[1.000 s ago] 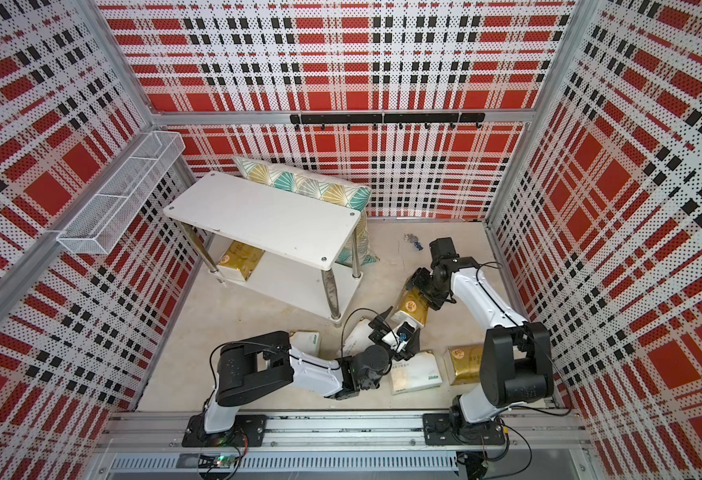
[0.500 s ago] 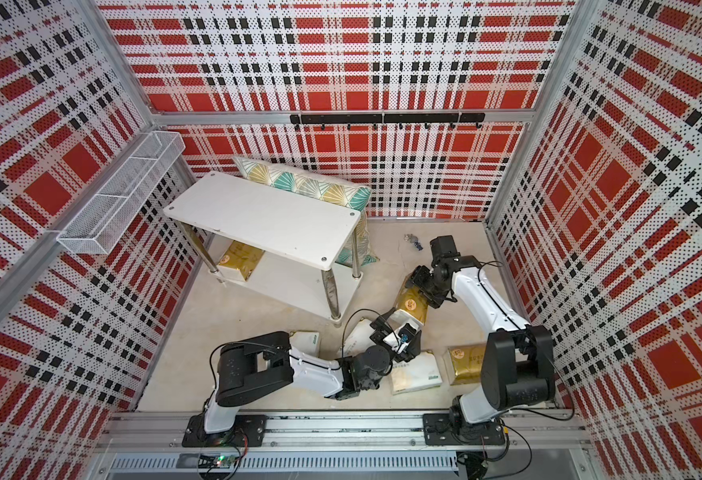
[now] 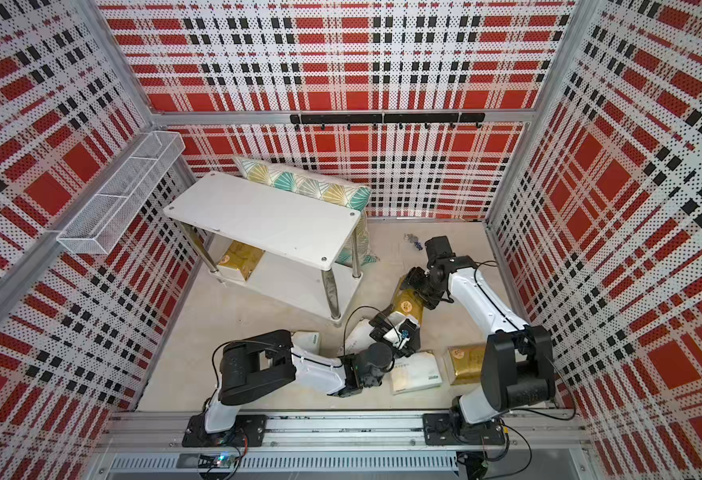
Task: Place the tissue boxes on the shelf by color
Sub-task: Pick up the box of tissues from the center of the board.
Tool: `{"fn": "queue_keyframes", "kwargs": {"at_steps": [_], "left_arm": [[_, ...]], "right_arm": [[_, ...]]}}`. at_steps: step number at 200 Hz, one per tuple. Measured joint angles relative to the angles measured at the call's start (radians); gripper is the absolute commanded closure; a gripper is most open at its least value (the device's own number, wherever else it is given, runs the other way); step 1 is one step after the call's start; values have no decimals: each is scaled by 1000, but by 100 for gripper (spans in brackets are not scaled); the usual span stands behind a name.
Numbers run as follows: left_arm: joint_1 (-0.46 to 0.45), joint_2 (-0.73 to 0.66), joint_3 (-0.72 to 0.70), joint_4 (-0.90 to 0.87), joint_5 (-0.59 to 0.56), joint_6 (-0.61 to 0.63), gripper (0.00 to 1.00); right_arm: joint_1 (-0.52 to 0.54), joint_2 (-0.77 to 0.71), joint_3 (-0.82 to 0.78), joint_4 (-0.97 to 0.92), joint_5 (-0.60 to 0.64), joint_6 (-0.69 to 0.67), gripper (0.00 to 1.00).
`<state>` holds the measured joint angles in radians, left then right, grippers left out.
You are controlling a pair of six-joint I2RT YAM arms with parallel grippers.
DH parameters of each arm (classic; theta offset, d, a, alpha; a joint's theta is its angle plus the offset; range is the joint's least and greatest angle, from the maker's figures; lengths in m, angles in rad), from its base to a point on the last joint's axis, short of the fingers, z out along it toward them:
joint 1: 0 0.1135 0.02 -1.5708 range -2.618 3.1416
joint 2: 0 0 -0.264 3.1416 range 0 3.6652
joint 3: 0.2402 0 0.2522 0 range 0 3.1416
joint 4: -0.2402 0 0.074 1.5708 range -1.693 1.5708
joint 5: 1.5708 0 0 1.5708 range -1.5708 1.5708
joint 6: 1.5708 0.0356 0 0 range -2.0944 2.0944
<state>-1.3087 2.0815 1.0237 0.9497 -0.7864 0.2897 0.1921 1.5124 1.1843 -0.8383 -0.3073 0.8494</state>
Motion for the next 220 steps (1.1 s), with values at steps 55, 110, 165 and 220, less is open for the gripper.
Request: {"fn": "queue_keyframes", "kwargs": {"at_steps": [55,110,165,220], "left_arm": [[12,13,16,0,-21,6,1],[20,21,17,-2,-6,6,0],[23,25,17,-8,9,3,7],[23,25,16,-7,15,-3,10]], "right_arm": [[22,-11,-8,-2,-3,-2,29],[27,-24,-41,12,-12,-7,28],[27,-24,-54,26,-16,-13,25],[27,-24,-54,26,-10,-23,16]]}}
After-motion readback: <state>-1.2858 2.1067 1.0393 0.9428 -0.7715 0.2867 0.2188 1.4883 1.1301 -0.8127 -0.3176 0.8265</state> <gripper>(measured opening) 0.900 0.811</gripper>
